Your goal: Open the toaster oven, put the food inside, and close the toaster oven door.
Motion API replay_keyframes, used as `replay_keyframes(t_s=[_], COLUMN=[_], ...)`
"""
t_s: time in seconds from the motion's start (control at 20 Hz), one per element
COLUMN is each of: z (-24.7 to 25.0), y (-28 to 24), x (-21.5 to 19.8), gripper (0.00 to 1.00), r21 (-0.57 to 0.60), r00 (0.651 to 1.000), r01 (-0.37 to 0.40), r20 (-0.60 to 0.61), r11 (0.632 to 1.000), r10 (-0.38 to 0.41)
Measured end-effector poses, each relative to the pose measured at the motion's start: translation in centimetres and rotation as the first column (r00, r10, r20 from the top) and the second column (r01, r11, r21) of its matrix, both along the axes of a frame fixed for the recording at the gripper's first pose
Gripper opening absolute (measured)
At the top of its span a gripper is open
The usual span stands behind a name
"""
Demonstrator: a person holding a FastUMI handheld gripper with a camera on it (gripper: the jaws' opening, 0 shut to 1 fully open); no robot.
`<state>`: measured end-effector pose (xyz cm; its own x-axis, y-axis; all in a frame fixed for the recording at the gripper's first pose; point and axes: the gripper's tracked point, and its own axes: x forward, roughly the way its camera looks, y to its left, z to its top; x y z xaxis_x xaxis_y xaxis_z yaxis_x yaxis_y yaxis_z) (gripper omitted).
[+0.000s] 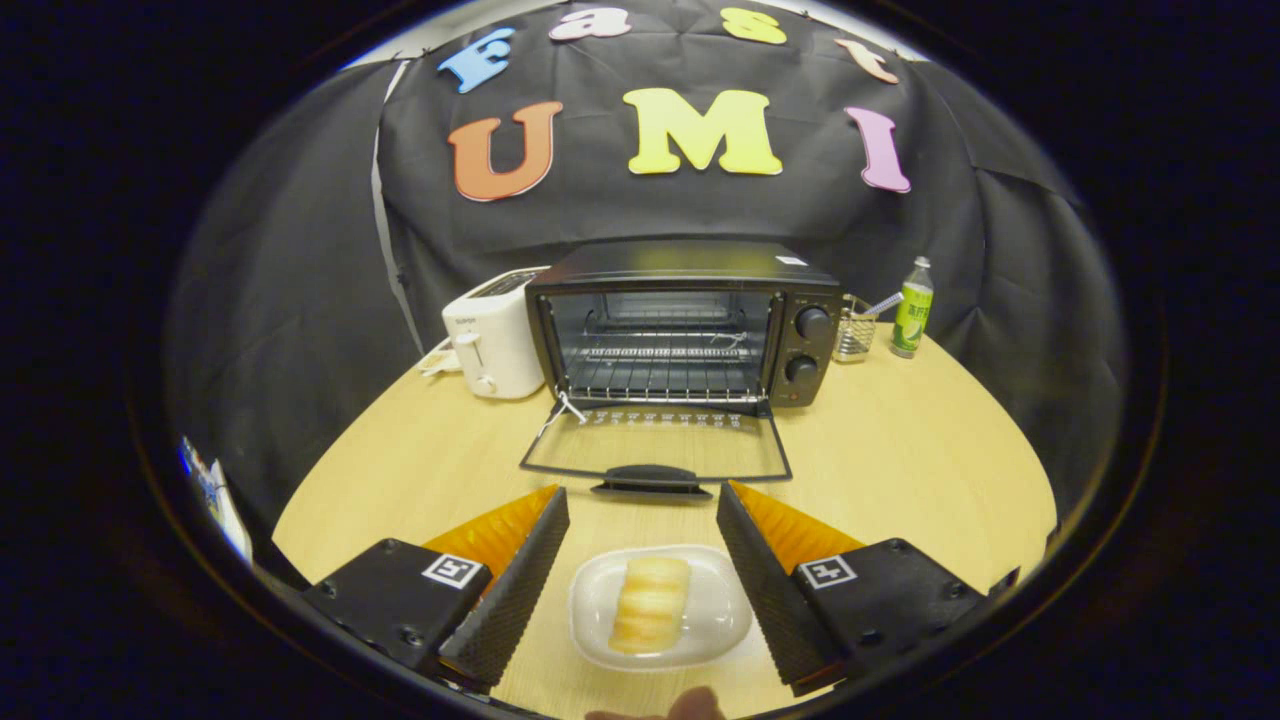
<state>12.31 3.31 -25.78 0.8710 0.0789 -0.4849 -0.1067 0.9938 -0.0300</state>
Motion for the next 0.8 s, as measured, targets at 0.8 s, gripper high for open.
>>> replay_keyframes(t_s=[0.8], z=[-11.1], y=[-1.2], x=[-2.5], gripper=[0.92], r21=[0.064], r00=[0.954], r01=[0.056], r20=[-0.298], r11=[0.996], r10=[-0.035])
